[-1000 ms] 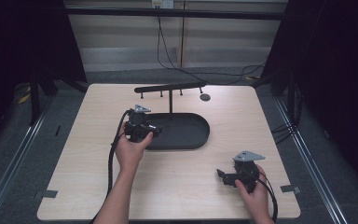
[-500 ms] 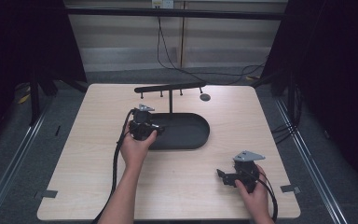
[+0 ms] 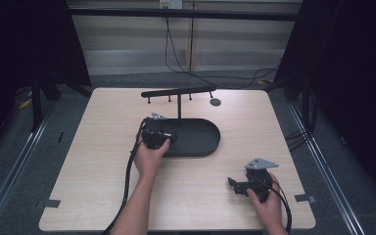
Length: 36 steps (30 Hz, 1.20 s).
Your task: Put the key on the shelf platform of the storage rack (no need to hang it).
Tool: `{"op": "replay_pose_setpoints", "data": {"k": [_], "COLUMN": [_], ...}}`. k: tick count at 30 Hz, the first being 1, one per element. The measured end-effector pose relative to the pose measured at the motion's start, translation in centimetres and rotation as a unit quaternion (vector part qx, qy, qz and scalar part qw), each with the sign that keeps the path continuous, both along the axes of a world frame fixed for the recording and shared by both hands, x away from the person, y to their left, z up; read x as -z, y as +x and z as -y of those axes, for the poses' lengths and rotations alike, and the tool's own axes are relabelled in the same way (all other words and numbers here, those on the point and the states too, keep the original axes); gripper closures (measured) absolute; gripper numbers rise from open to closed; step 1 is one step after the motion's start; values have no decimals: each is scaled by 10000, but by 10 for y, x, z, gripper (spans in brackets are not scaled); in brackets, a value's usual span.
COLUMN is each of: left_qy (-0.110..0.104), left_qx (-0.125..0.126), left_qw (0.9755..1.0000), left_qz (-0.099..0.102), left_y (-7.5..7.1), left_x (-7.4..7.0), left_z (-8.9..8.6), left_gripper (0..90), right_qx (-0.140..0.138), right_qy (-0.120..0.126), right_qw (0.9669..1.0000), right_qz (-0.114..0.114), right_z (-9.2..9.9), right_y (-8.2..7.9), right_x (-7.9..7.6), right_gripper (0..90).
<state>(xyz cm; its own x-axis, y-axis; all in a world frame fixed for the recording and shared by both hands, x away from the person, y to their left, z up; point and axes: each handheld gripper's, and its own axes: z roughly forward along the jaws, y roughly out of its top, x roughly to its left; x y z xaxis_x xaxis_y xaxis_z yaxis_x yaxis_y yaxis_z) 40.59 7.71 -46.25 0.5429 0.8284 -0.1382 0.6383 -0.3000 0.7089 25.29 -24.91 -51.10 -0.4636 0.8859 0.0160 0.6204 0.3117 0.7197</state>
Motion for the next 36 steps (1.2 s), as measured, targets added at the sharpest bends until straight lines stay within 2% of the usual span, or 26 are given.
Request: {"op": "replay_pose_setpoints", "data": {"k": [8, 11, 21, 36], "left_qy": [2, 133, 130, 112], "left_qx": [-66, -39, -130, -213], "left_qw": [10000, 9998, 9996, 9995], "left_qz": [-65, -109, -219, -207], "left_y": [5, 7, 9, 12], "left_x": [9, 13, 20, 26], "left_z": [4, 2, 3, 6], "left_gripper": [435, 435, 434, 434], "right_qx": [4, 2, 3, 8], "right_qy": [2, -1, 0, -2], "right_qw": [10000, 10000, 10000, 10000], "right_qz": [0, 1, -2, 2], "right_z": [0, 0, 0, 0], "right_y": [0, 0, 0, 0], "right_x": [0, 0, 0, 0], "right_gripper": [150, 150, 150, 150]}}
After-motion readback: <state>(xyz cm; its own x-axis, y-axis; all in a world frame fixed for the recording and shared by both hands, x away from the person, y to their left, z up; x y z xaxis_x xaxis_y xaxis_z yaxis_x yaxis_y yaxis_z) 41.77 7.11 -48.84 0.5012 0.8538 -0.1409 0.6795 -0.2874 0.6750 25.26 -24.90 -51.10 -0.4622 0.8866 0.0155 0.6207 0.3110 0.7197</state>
